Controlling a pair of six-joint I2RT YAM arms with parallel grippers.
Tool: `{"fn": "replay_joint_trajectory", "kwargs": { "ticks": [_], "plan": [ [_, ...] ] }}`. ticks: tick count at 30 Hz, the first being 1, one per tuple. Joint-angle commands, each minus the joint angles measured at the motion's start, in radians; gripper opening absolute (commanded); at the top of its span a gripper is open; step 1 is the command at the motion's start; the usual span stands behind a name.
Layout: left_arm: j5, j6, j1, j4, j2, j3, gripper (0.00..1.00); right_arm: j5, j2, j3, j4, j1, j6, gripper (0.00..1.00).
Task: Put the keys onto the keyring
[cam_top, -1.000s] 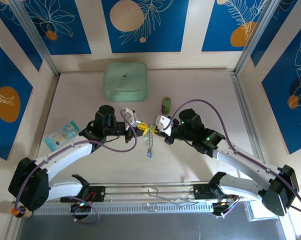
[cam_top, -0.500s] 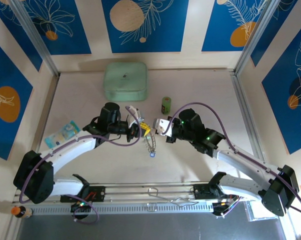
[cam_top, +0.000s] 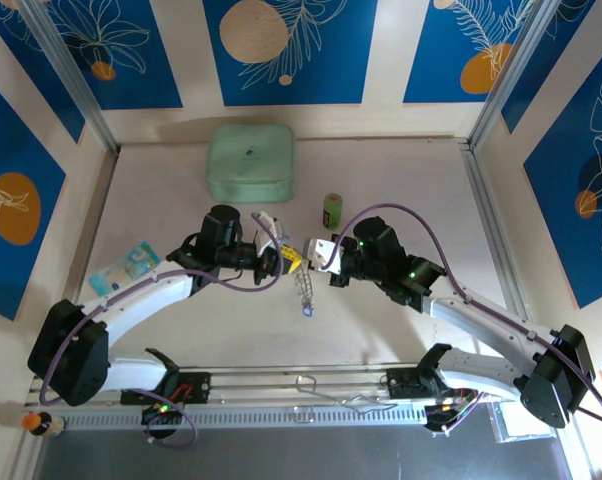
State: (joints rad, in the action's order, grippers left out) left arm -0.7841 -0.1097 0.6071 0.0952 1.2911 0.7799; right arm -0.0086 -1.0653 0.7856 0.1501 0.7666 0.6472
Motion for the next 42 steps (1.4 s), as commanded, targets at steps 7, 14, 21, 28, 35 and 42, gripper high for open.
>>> {"fn": "replay_joint_trajectory", "kwargs": {
  "ticks": [7,14,21,28,35,42],
  "plan": [
    [-0.037,0.004,0.008,0.032,-0.003,0.015,0.00,-0.047,-0.005,0.036,0.026,0.013,-0.003,0.00],
    [-0.027,0.005,0.008,0.032,-0.003,0.013,0.00,-0.051,-0.002,0.035,0.044,0.014,0.008,0.00],
    [-0.021,0.010,0.008,0.035,-0.004,0.013,0.00,-0.060,0.011,0.025,0.075,0.019,0.029,0.00],
    [-0.020,0.011,0.008,0.040,-0.003,0.013,0.00,-0.062,0.004,0.026,0.095,0.031,0.054,0.00],
    [0.000,0.006,0.008,0.031,-0.003,0.016,0.00,-0.036,-0.005,0.029,0.098,0.055,0.086,0.00],
    [-0.008,0.000,0.007,0.060,-0.015,0.001,0.00,0.007,-0.016,0.015,0.064,0.071,0.073,0.16]
  ]
}}
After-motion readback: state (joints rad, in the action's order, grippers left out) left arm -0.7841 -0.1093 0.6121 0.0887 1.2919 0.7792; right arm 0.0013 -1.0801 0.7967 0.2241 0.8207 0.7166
